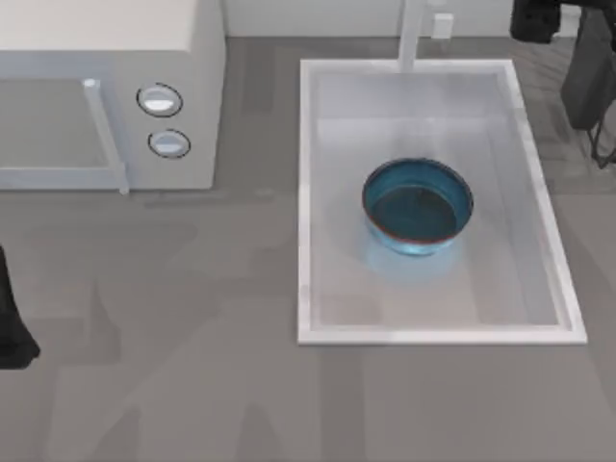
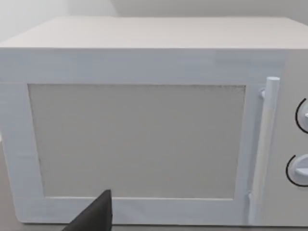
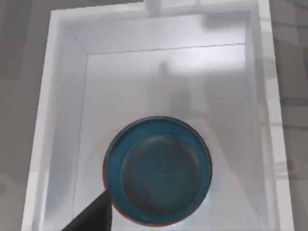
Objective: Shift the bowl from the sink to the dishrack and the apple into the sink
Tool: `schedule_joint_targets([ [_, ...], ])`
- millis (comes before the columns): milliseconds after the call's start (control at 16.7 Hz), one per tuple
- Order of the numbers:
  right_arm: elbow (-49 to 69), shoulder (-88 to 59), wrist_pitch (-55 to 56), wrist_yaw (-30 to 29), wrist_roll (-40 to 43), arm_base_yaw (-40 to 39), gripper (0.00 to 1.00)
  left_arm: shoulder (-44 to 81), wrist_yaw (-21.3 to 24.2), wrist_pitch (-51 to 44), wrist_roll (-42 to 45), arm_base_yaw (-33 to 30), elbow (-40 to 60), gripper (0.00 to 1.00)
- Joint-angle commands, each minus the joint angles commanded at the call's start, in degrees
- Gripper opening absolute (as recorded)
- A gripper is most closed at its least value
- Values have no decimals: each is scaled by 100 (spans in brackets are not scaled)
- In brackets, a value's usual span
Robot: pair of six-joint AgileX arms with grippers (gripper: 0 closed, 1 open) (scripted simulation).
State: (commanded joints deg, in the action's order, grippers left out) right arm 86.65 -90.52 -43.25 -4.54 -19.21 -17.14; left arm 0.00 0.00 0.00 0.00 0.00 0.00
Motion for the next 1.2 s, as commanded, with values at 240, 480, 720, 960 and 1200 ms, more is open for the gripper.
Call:
schedule_joint_targets([
  [240, 2222, -2389, -1116, -91, -468, -476, 100, 0, 0, 0, 0, 0, 0, 100],
  [480, 4099, -4409, -2038, -158, -839, -886, 100, 0, 0, 0, 0, 0, 0, 100],
  [720, 5386, -5793, -2648, -188, -1077, -1170, 100, 0, 0, 0, 0, 0, 0, 100],
  [960, 5851, -6295, -2862, -191, -1164, -1275, 100, 0, 0, 0, 0, 0, 0, 100],
  [1200, 5851, -6295, -2862, -191, -1164, -1275, 100, 0, 0, 0, 0, 0, 0, 100],
])
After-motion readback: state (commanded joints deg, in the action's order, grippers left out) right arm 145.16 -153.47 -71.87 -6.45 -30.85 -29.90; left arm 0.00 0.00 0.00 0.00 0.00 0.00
